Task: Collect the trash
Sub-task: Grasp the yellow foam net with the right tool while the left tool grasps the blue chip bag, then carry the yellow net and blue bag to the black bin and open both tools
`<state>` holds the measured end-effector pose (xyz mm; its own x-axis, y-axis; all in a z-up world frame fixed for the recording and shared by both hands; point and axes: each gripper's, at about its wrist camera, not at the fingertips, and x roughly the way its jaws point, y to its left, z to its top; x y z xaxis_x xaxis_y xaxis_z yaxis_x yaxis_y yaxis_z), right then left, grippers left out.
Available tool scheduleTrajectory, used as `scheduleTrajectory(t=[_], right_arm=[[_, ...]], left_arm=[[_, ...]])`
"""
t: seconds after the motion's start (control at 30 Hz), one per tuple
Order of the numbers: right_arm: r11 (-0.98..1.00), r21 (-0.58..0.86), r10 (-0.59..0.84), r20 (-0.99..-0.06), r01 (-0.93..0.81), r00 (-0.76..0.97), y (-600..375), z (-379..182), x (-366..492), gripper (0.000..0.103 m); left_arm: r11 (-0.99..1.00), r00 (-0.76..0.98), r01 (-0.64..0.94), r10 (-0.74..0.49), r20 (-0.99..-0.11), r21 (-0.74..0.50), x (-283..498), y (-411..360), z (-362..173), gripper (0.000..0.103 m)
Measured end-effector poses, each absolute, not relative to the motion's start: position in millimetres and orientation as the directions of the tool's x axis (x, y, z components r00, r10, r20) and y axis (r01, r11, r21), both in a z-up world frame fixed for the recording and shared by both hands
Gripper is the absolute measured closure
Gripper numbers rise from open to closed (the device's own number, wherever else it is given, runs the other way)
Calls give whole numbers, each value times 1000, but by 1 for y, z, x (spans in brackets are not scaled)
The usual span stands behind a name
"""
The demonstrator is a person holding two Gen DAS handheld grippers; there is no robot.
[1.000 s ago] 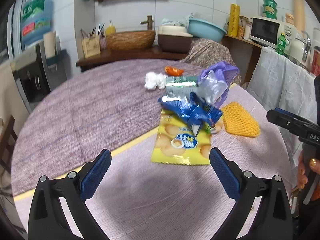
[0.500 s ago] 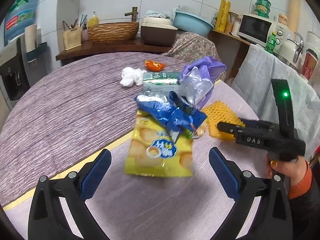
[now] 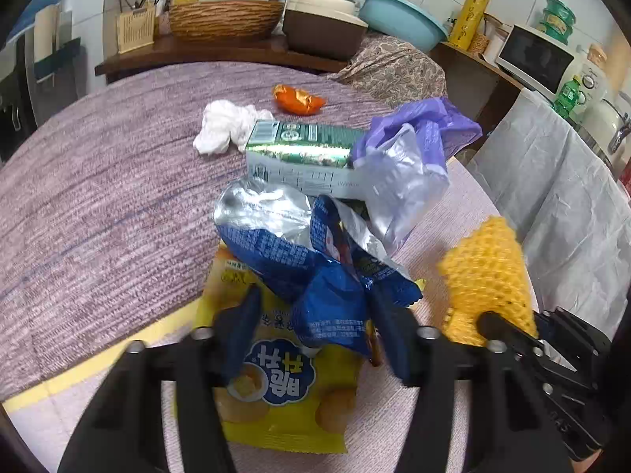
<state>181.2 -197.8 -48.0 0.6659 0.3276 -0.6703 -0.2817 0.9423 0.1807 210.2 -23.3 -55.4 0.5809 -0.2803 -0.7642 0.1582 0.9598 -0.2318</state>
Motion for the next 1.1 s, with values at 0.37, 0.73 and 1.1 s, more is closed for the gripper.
scheduleTrajectory(t=[0.37, 0.73, 1.1], right_arm=[[925, 222, 379, -611, -309, 695, -211, -41, 153, 76], [911, 253, 412, -558, -326, 720, -218, -44, 122, 76], [970, 231, 192, -533, -77, 824, -320, -45, 101, 76]], left_arm=[[956, 668, 151, -287, -687, -253, 161, 3, -39, 71], [960, 738, 222, -281, -614, -172, 117, -23, -19, 71], [875, 648, 456, -450, -614, -161, 125, -119, -13, 71]])
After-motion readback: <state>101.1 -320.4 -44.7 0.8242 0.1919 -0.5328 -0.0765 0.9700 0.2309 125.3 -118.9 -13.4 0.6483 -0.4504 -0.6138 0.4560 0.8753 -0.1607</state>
